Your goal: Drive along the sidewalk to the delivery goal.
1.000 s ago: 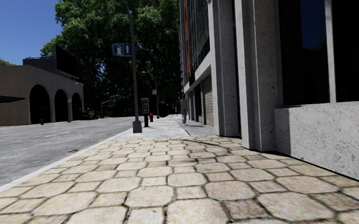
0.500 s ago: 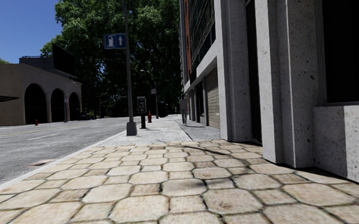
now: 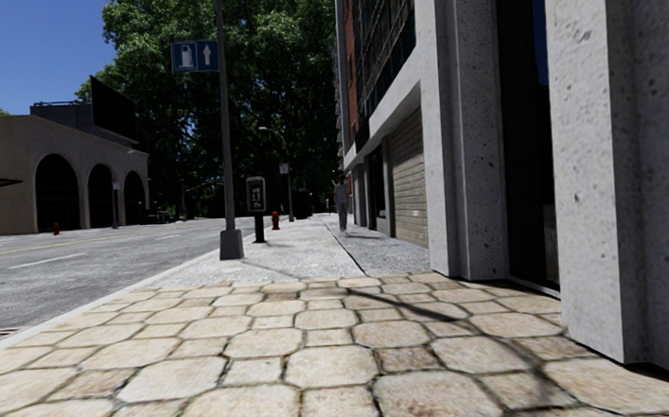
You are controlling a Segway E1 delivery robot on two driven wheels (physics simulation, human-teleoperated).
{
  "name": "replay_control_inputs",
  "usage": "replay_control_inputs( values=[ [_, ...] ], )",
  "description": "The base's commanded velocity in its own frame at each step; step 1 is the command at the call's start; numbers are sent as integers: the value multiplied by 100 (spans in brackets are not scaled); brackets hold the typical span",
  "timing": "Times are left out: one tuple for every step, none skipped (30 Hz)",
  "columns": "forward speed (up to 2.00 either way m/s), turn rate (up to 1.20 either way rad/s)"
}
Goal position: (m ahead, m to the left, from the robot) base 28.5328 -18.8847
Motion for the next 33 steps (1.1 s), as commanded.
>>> replay_control_inputs(
  values=[
    [200,0],
    [200,0],
    [200,0],
    [200,0],
    [200,0],
    [200,0],
    [200,0],
    [200,0],
    [200,0],
    [200,0],
    [200,0],
    [200,0],
    [200,0],
    [200,0],
    [200,0],
    [200,0],
    [200,0],
    [200,0],
    [200,0],
    [200,0],
    [200,0],
    [200,0],
    [200,0],
    [200,0],
    [200,0],
    [200,0],
    [200,0],
    [200,0],
    [200,0],
    [200,0],
    [200,0],
    [200,0],
    [200,0]
  ],
)
